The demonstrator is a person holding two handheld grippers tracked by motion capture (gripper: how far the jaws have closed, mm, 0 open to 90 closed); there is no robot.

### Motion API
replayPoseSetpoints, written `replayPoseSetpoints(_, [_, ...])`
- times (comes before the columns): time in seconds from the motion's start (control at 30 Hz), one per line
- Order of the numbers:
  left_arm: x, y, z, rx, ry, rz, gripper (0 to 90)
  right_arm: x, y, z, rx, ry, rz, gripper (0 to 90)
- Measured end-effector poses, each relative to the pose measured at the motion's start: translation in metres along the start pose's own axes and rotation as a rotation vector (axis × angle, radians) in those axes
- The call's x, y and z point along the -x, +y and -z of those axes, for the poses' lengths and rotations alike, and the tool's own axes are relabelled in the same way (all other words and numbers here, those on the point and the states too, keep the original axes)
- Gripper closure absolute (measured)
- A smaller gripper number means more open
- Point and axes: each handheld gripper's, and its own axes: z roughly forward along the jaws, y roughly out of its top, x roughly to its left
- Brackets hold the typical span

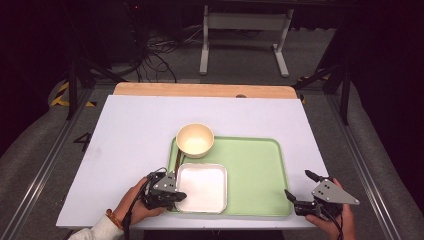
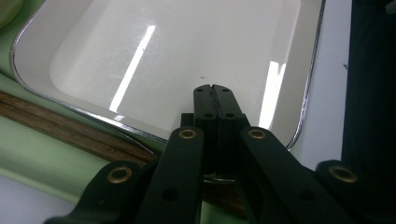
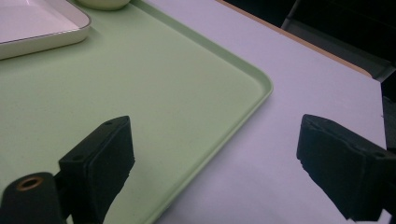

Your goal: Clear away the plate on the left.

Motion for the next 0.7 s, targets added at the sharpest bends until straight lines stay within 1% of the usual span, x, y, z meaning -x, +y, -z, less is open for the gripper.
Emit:
replayPoseSetpoints(0.13, [0.0005,0.0001,0.0,0.0,0.005,-0.004,90.0,-0.0001,0.0001,0.0,0.0,0.001,0.002,11.3])
replayPoseSetpoints(0.17, [0.0003,0.0003,-0.0001,0.0,0.005,-0.015,90.0,-0.0001,0.0001,0.0,0.001,0.002,0.002,11.3])
replayPoseSetpoints(0.23, [0.0014,0.0002,-0.0001,-0.001,0.011,-0.017,90.0,-0.0002,0.0001,0.0,0.0,0.002,0.002,11.3])
replayPoseSetpoints(0.27, [0.0019,0.0007,0.0003,-0.002,0.014,-0.033,90.0,-0.0003,0.0002,0.0001,0.0,0.002,0.001,11.3])
replayPoseSetpoints(0.3, [0.0028,0.0009,0.002,-0.012,0.025,-0.039,90.0,-0.0002,0.0002,0.0001,0.0,0.001,0.002,11.3])
replayPoseSetpoints(0.33, [0.0032,0.0008,0.0027,-0.01,0.031,-0.037,90.0,-0.0004,0.0003,0.0001,0.0,0.002,0.002,11.3])
replayPoseSetpoints(0.37, [0.0026,0.0005,0.0029,-0.003,0.026,-0.046,90.0,-0.0006,0.0004,0.0002,0.0,0.002,0.004,11.3])
replayPoseSetpoints(0.4, [0.0024,0.0004,0.0034,-0.004,0.03,-0.048,90.0,-0.0008,0.0006,0.0003,0.001,0.003,0.004,11.3])
replayPoseSetpoints(0.43, [0.0026,0.0004,0.0038,-0.003,0.035,-0.041,89.9,-0.0009,0.0007,0.0003,0.001,0.004,0.004,11.3])
replayPoseSetpoints(0.47, [0.0023,0.0007,0.004,-0.002,0.036,-0.046,89.9,-0.001,0.0007,0.0002,0.0,0.004,0.003,11.3])
replayPoseSetpoints(0.5, [0.0025,0.0007,0.0045,-0.003,0.042,-0.045,89.8,-0.0011,0.0007,0.0001,-0.001,0.006,0.004,11.3])
replayPoseSetpoints(0.53, [0.0025,0.0011,0.0052,0.0,0.058,-0.054,89.8,-0.0013,0.0007,0.0,-0.002,0.006,0.005,11.3])
replayPoseSetpoints(0.63, [0.0039,0.0024,0.0074,0.022,0.064,-0.062,90.0,-0.0012,0.0013,0.0007,0.0,0.003,0.006,11.3])
replayPoseSetpoints(0.7, [0.0043,0.0031,0.0081,0.021,0.074,-0.066,90.0,-0.0009,0.0015,0.0012,0.001,0.001,0.006,11.3])
